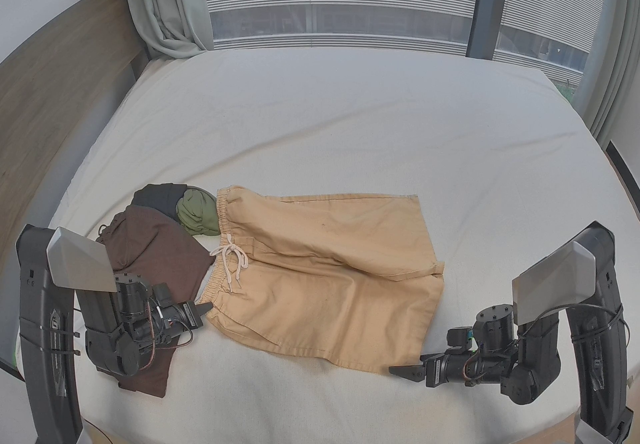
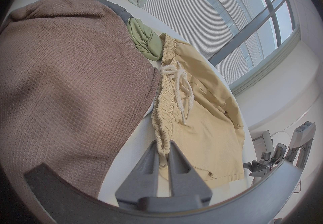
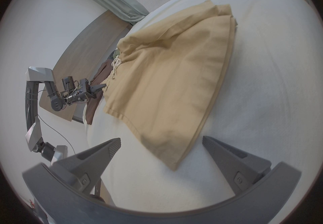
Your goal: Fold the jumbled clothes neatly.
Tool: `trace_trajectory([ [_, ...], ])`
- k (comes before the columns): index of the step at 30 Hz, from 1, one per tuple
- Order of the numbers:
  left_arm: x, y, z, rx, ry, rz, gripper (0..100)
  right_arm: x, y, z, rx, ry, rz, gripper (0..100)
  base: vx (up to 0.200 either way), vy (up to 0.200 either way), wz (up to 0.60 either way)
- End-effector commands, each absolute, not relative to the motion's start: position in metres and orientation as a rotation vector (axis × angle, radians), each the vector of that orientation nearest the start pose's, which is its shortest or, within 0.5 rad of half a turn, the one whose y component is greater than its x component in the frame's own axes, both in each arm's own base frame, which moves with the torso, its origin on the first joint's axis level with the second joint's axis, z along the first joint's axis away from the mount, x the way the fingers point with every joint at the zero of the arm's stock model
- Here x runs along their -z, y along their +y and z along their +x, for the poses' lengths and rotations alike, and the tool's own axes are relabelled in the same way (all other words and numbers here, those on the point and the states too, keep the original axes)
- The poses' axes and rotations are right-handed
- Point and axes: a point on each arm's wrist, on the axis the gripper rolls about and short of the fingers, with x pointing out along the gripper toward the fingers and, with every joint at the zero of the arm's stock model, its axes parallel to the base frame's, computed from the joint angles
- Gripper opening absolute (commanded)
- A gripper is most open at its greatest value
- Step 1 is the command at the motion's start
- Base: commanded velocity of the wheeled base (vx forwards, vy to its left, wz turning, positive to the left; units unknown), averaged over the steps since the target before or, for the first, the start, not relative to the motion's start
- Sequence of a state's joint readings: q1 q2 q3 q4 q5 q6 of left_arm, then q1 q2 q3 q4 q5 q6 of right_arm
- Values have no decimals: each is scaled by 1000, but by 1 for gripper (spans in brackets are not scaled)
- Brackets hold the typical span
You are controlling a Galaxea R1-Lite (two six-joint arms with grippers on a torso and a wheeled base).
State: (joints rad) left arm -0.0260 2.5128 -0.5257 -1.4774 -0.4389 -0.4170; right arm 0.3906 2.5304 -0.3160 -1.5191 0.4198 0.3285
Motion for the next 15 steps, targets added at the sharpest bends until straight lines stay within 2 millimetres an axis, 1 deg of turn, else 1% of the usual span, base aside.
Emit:
trace_trajectory([
  [1,63,-18,328,344,593,-506,0,81,120,247,-669,869,302,100,0,0,0],
  [7,63,-18,329,344,593,-506,0,80,127,244,-682,878,326,100,0,0,0],
  [13,66,-18,329,344,588,-505,0,80,128,244,-683,878,330,100,0,0,0],
  [14,66,-18,328,344,588,-505,0,80,128,244,-682,877,330,0,0,0,0],
  [15,67,-19,328,345,588,-505,0,80,128,245,-682,876,330,0,0,0,0],
])
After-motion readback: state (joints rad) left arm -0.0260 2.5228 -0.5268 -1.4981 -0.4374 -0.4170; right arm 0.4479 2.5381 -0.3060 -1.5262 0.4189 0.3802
